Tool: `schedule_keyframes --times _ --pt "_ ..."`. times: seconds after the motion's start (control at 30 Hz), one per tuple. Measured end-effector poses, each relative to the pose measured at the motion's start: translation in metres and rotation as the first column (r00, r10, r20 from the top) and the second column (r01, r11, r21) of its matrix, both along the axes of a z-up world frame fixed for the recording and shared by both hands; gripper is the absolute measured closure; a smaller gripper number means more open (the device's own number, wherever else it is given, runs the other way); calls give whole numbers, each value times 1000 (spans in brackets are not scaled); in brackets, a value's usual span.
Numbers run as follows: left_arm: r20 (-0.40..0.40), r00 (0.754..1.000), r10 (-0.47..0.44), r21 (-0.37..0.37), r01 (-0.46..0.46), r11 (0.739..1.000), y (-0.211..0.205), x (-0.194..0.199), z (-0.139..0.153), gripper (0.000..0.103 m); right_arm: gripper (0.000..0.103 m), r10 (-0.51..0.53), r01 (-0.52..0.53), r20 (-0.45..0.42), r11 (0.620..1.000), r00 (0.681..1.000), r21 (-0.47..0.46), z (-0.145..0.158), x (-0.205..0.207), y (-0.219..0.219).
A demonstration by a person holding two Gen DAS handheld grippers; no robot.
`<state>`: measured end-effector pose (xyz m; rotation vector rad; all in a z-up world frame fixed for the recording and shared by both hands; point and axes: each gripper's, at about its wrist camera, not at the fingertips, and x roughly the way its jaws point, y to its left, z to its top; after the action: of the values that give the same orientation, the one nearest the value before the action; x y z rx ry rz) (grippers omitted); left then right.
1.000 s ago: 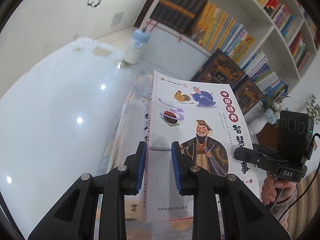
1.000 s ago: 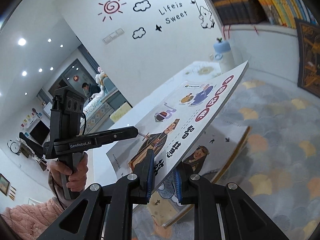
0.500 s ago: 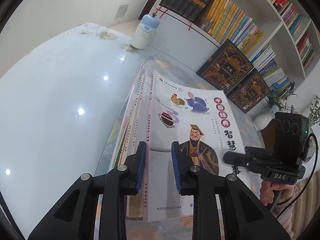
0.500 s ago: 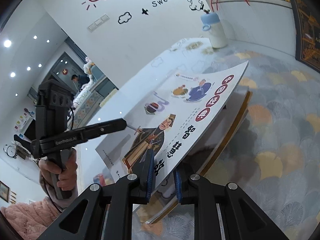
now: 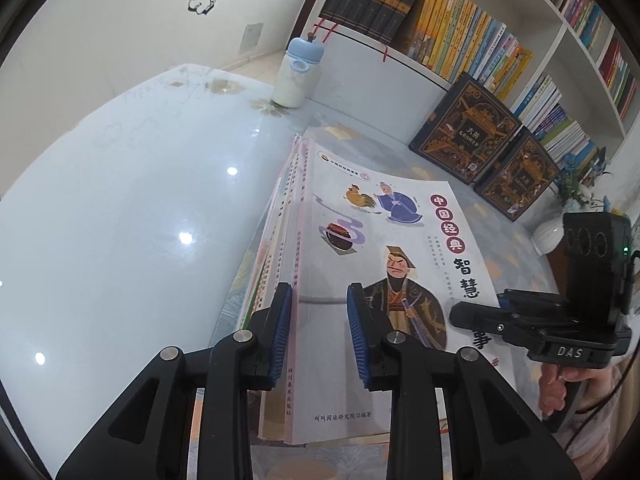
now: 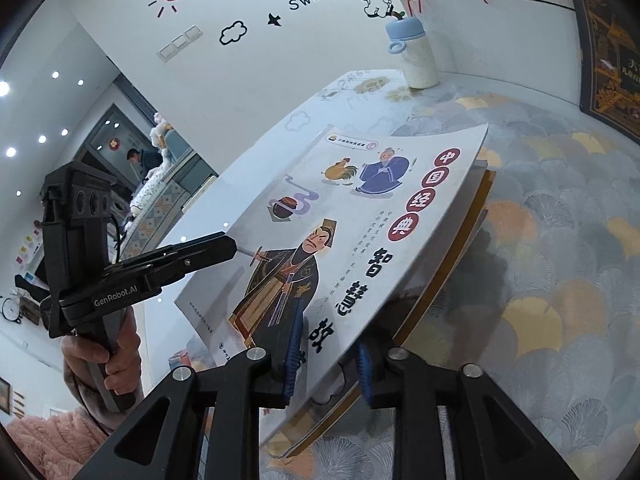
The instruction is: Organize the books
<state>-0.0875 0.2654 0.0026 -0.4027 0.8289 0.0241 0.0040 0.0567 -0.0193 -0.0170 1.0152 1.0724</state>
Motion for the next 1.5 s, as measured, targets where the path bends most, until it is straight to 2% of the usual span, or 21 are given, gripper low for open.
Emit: schedule_keyframes --times 0.2,0.27,0.33,0.4,0.53,0.6,0.73,0.8,0.93,1.03,1.07,1.17,1.2,1.3,1.43,1.5 --pt "-5 997 77 93 -76 993 3 -4 5 69 45 41 -37 71 997 997 -69 6 -14 10" --pt "-6 996 86 106 -85 991 4 -6 7 66 29 46 -33 113 993 993 -117 8 -18 12" --pt "0 996 89 115 -88 989 3 -11 10 53 29 31 -4 161 986 986 -165 9 -19 9" --pt "7 995 96 127 -96 987 -1 -13 15 22 28 17 13 182 987 983 -163 13 -20 -1" --pt "37 996 85 184 -90 979 -22 -19 30 13 22 -107 121 114 985 988 -125 30 -18 -39" --pt "52 997 58 231 -68 971 -42 -20 40 4 12 -169 176 62 975 984 -135 39 -21 -59" --pt "94 995 -21 286 -7 958 -87 -25 55 2 7 -281 281 2 957 960 -73 54 -40 -114" --pt "98 994 -50 290 20 957 -108 -26 57 1 7 -335 337 28 937 942 -95 57 -56 -137" --pt "98 989 -114 271 83 959 -151 -29 52 1 7 -405 451 247 876 880 -171 72 -97 -166" --pt "77 985 -152 259 127 958 -180 -29 41 1 5 -441 538 397 825 805 -174 79 -125 -180" --pt "74 985 -157 253 134 958 -185 -30 39 1 1 -454 556 418 815 787 -161 79 -128 -184" --pt "53 984 -169 234 152 960 -201 -31 29 1 0 -513 602 427 792 745 -98 71 -132 -195" --pt "47 984 -169 235 154 960 -206 -33 26 1 0 -526 608 411 789 744 -89 67 -130 -199" --pt "33 986 -162 249 149 957 -212 -33 22 1 0 -512 585 377 804 772 -105 54 -119 -196" --pt "36 992 -118 271 104 957 -209 -33 20 1 0 -497 613 435 769 751 -179 41 -111 -184" --pt "38 994 -102 276 87 957 -207 -32 18 1 0 -483 609 449 770 752 -192 37 -111 -181"
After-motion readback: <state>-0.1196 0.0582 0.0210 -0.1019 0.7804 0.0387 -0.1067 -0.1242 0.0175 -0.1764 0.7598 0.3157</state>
